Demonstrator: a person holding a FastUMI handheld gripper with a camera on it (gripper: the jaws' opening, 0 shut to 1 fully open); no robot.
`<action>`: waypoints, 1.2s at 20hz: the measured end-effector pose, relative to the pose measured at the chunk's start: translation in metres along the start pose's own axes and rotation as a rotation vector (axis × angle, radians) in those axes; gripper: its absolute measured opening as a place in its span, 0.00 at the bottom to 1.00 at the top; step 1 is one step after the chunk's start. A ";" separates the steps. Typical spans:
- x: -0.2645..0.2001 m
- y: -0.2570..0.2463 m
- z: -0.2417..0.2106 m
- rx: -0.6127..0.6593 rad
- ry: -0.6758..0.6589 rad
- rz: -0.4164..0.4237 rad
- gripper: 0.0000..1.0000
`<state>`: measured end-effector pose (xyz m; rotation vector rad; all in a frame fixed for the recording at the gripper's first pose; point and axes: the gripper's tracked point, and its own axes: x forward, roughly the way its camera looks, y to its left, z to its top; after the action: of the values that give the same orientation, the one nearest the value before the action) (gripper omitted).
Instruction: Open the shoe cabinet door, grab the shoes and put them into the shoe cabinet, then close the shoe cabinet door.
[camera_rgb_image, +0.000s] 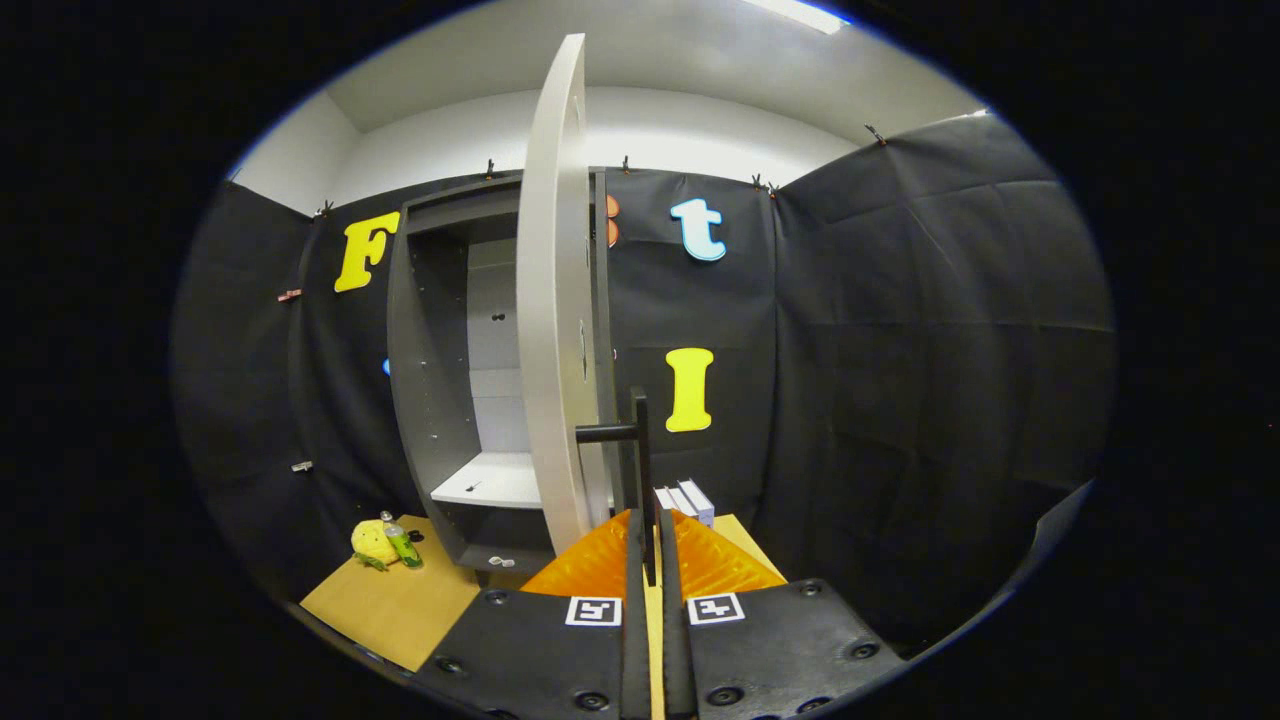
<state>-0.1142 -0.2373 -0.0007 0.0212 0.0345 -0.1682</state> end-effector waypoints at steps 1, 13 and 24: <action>-0.011 0.003 -0.001 -0.005 -0.010 0.005 0.09; -0.049 0.124 -0.102 0.035 0.177 0.177 0.93; -0.022 0.173 -0.318 0.011 0.573 0.213 0.99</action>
<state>-0.1174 -0.0555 -0.3141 0.0833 0.6008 0.0553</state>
